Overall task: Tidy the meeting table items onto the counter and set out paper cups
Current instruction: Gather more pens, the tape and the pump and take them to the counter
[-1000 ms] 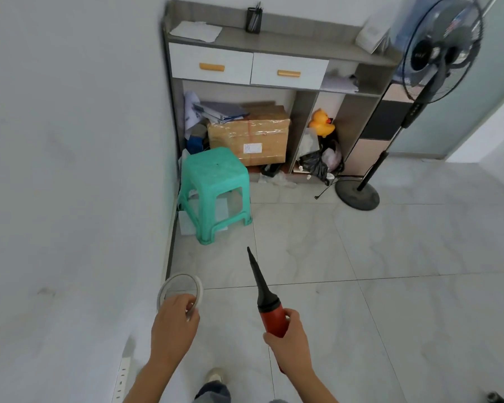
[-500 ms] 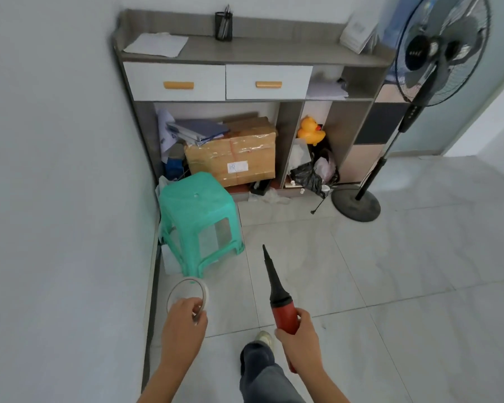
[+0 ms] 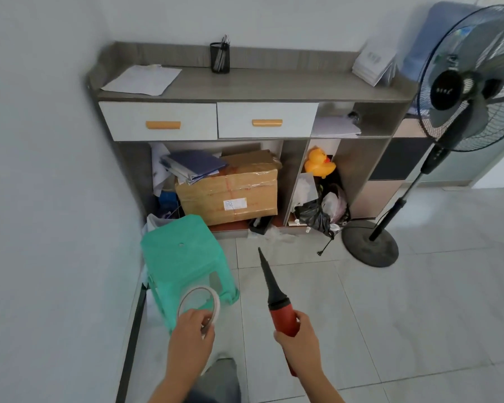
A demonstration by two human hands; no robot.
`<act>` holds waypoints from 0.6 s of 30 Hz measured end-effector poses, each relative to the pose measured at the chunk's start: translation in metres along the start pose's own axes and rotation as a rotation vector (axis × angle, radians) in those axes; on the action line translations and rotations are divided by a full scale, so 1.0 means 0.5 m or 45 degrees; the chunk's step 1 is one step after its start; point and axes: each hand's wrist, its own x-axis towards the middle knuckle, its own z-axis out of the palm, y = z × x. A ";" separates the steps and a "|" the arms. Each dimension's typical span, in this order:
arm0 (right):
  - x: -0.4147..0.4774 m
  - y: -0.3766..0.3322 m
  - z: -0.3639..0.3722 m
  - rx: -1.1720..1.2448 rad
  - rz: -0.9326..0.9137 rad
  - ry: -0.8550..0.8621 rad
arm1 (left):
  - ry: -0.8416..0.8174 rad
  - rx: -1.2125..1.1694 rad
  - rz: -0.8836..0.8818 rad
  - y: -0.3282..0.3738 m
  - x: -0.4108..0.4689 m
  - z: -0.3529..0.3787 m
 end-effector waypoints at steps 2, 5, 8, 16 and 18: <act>0.057 -0.025 -0.006 -0.007 0.022 0.022 | 0.027 -0.005 -0.055 0.004 0.069 0.010; 0.155 -0.082 -0.011 0.006 0.023 0.064 | 0.039 -0.012 -0.068 0.015 0.188 0.028; 0.247 -0.152 -0.005 -0.031 -0.020 0.048 | 0.093 -0.009 -0.053 0.038 0.328 0.034; 0.459 -0.416 0.033 -0.018 -0.185 0.005 | 0.293 -0.016 0.159 0.140 0.694 -0.052; 0.503 -0.471 0.029 -0.010 -0.242 0.007 | 0.318 0.016 0.192 0.166 0.767 -0.072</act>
